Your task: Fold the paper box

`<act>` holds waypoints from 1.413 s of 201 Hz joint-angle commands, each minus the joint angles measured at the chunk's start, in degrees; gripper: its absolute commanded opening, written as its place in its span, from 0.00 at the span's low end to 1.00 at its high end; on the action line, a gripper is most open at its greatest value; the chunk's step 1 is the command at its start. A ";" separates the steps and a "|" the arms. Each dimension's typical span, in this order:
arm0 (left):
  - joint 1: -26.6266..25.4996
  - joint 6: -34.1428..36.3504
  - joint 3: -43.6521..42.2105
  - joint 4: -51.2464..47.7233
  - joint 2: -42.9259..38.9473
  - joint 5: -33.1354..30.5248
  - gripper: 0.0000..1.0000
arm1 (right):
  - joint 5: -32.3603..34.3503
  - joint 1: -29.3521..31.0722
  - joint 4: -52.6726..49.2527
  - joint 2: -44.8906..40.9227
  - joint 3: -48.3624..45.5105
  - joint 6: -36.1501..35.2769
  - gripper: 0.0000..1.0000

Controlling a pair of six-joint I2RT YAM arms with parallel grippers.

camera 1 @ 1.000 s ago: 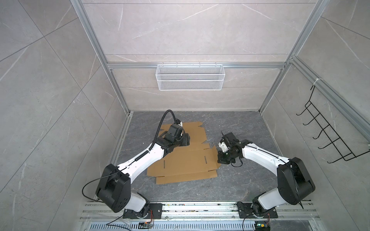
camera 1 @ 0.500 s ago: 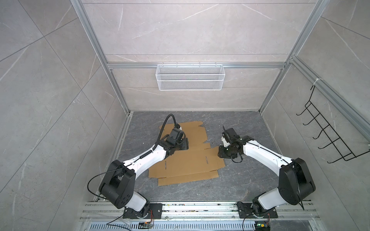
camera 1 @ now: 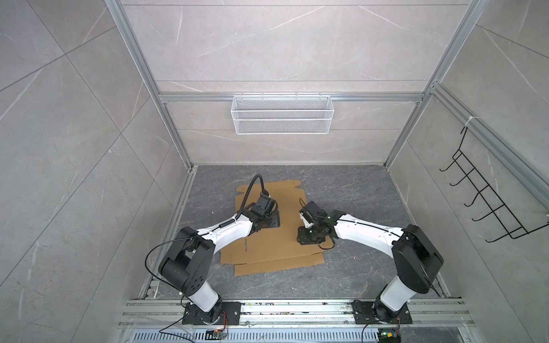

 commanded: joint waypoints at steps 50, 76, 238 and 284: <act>0.24 -1.70 -5.97 2.97 0.75 2.42 0.61 | 0.88 -0.23 2.19 7.23 0.98 0.75 0.43; 0.30 -1.15 -6.37 2.92 -0.26 4.09 0.61 | 0.48 -1.67 1.57 4.47 0.61 1.13 0.43; 12.79 6.33 3.39 -0.50 2.16 9.34 0.61 | -12.07 -23.56 -0.72 -13.83 -16.54 -1.41 0.52; 13.27 3.00 -4.00 0.32 -0.27 9.20 0.62 | -9.71 -23.58 1.53 -8.30 -11.70 -4.20 0.21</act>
